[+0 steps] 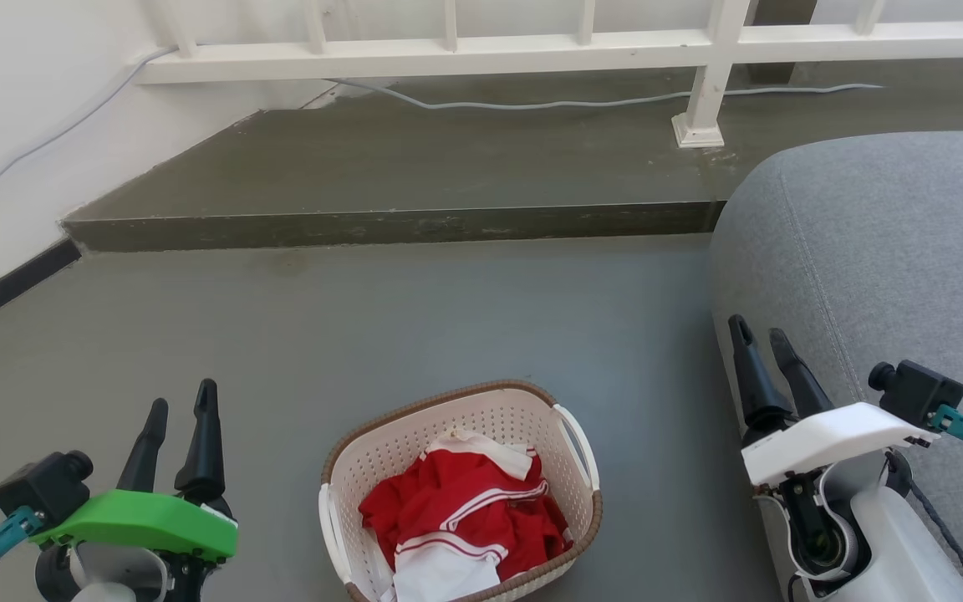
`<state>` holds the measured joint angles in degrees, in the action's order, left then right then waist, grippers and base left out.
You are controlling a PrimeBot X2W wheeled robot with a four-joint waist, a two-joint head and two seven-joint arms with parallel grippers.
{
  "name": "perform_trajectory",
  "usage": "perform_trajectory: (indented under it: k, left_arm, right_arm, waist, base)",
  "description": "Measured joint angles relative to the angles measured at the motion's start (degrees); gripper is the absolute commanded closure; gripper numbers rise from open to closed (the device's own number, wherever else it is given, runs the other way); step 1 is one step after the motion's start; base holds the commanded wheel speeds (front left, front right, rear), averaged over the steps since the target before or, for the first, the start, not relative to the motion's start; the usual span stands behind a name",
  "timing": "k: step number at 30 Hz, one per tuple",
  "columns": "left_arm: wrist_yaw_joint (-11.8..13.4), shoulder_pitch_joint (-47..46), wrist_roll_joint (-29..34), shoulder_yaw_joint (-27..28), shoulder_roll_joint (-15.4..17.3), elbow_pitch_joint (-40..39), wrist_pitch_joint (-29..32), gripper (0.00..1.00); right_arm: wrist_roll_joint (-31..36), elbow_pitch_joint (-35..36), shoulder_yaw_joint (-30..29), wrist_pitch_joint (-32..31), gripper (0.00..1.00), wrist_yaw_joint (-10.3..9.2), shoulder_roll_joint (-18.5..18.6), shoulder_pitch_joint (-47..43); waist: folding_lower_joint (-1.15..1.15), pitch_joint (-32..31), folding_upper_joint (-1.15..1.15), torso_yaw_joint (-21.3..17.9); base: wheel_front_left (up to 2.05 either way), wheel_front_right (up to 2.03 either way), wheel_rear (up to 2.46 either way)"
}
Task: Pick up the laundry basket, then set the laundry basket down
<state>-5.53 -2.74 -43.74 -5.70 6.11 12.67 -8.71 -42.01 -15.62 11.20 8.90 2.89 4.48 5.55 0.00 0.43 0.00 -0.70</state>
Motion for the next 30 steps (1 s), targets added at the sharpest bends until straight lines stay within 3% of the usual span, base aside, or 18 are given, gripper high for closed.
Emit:
perform_trajectory:
  k: [30]
  left_arm:
    - [-0.6,-0.8,20.8,-0.5,-1.0,-1.4,-5.6,0.0]
  right_arm:
    - [21.1,-1.0,4.0,5.5,0.0,-1.52,-0.3,2.5]
  waist:
    - [0.0,0.1,0.0,-0.3]
  base:
    - [0.0,0.0,0.0]
